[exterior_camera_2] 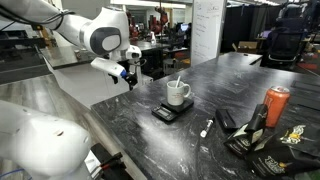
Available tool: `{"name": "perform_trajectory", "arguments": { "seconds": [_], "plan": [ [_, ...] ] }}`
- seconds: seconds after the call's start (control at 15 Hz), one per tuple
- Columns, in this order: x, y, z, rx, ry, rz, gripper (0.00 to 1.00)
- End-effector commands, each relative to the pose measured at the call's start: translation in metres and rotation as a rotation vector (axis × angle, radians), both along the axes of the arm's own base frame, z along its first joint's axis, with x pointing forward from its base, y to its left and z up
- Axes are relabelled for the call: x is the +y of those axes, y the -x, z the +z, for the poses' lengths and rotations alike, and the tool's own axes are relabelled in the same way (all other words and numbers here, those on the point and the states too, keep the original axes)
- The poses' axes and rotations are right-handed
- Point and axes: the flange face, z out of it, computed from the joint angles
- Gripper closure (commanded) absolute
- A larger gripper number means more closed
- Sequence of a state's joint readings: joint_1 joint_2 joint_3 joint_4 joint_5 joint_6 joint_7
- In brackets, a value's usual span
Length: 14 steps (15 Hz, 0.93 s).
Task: Press a button on the scale
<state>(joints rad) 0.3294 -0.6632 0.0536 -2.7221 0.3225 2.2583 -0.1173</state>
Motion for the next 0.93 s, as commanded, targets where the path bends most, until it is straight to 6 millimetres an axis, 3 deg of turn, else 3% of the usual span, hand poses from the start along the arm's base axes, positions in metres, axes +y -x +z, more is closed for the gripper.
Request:
{"name": "perform_trajectory", "arguments": {
  "seconds": [0.0, 0.67, 0.87],
  "plan": [
    [0.0, 0.0, 0.001, 0.001, 0.0, 0.0, 0.0],
    [0.0, 0.0, 0.001, 0.001, 0.0, 0.0, 0.0],
    [-0.012, -0.003, 0.006, -0.018, 0.054, -0.093, 0.0]
  ]
}}
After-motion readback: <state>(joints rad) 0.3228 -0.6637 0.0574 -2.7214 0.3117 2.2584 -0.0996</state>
